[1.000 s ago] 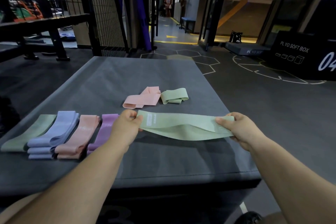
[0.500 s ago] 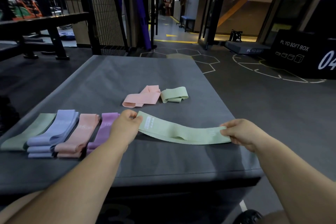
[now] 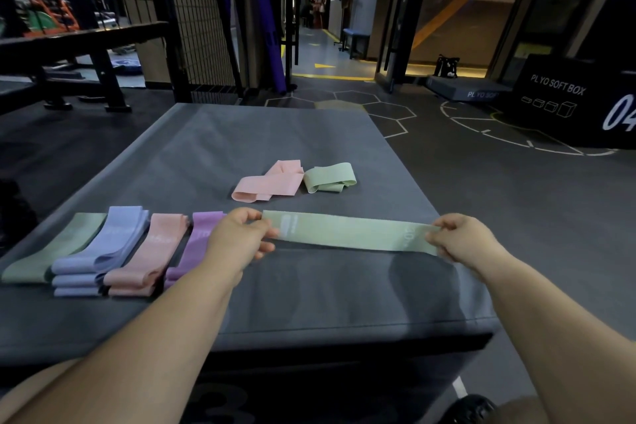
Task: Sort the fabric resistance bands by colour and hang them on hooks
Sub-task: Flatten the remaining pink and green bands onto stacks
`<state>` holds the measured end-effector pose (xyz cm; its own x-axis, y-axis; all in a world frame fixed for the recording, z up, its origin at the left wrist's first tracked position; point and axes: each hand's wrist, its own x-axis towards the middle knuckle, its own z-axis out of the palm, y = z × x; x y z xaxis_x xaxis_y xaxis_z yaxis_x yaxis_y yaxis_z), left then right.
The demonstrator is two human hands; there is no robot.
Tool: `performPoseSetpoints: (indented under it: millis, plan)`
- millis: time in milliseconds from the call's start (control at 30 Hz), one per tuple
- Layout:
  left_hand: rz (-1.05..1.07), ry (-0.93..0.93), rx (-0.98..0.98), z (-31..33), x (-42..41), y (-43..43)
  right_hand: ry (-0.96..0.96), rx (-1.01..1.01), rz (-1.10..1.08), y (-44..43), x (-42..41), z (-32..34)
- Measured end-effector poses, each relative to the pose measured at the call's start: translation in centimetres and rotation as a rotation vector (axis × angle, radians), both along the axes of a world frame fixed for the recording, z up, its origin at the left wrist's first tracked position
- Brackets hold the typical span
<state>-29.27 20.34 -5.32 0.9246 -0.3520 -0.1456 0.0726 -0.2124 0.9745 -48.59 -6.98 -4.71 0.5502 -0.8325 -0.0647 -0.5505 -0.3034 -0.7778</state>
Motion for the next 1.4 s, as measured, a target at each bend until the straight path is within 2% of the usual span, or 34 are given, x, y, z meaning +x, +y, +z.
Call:
performPoseSetpoints:
  millis: [100,267,500,633,733,900,1067,1200,1400]
  plan:
    - [-0.008,0.070,-0.053,0.4,-0.2,-0.1,-0.162,0.252,-0.035,0.3,0.2,0.0]
    - [-0.018,0.097,-0.036,0.4,-0.3,-0.4,-0.326,0.349,-0.052,0.6,0.1,0.3]
    - [-0.028,-0.102,0.187,-0.7,-0.5,0.0,-0.145,0.025,-0.003,0.0,-0.2,-1.1]
    - [-0.080,-0.244,0.478,-0.9,-0.5,0.4,0.046,-0.187,0.069,0.1,0.2,-1.4]
    - [-0.138,-0.339,0.669,-0.4,-1.1,0.7,0.160,-0.264,0.095,0.3,0.5,-1.7]
    - [-0.193,-0.473,0.865,0.1,-2.0,0.9,0.281,-0.371,0.154,1.1,0.6,-1.6]
    - [-0.209,-0.634,0.943,-0.2,-1.9,0.7,0.318,-0.474,0.197,2.1,1.3,-1.1]
    - [-0.315,-0.825,0.835,-1.1,-2.1,0.0,0.285,-0.554,0.338,4.2,2.8,-1.6]
    - [-0.493,-0.757,0.969,-3.2,-3.1,-0.8,0.249,-0.664,0.663,9.0,5.2,-3.1]
